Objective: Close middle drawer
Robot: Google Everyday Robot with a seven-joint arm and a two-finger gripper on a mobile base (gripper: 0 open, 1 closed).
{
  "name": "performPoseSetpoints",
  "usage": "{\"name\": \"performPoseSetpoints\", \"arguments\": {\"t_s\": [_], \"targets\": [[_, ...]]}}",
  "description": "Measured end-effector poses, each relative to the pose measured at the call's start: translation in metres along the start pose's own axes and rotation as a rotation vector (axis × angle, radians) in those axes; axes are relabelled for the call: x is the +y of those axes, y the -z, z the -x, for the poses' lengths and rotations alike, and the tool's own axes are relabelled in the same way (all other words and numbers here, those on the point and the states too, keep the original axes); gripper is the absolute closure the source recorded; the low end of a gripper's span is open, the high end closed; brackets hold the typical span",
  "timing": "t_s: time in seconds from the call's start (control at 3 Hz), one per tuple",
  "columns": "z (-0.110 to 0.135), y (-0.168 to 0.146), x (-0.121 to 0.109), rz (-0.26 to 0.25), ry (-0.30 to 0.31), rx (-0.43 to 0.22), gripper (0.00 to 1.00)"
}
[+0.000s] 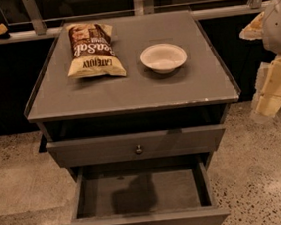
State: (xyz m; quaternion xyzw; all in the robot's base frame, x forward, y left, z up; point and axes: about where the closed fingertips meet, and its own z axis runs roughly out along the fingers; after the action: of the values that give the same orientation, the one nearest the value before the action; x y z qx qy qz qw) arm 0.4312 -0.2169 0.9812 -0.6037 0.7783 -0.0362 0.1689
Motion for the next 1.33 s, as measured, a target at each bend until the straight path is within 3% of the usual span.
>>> {"name": "performPoseSetpoints", "arguments": {"t_s": [0.33,0.67,1.33], "targets": [[0.000,0.000,0.000,0.000,0.000,0.000,0.00],[-0.012,0.004,-0.004,-0.016,-0.039,0.002,0.00],[-0.076,0.023,-0.018,-0.106,-0.165,0.019,0.00]]}}
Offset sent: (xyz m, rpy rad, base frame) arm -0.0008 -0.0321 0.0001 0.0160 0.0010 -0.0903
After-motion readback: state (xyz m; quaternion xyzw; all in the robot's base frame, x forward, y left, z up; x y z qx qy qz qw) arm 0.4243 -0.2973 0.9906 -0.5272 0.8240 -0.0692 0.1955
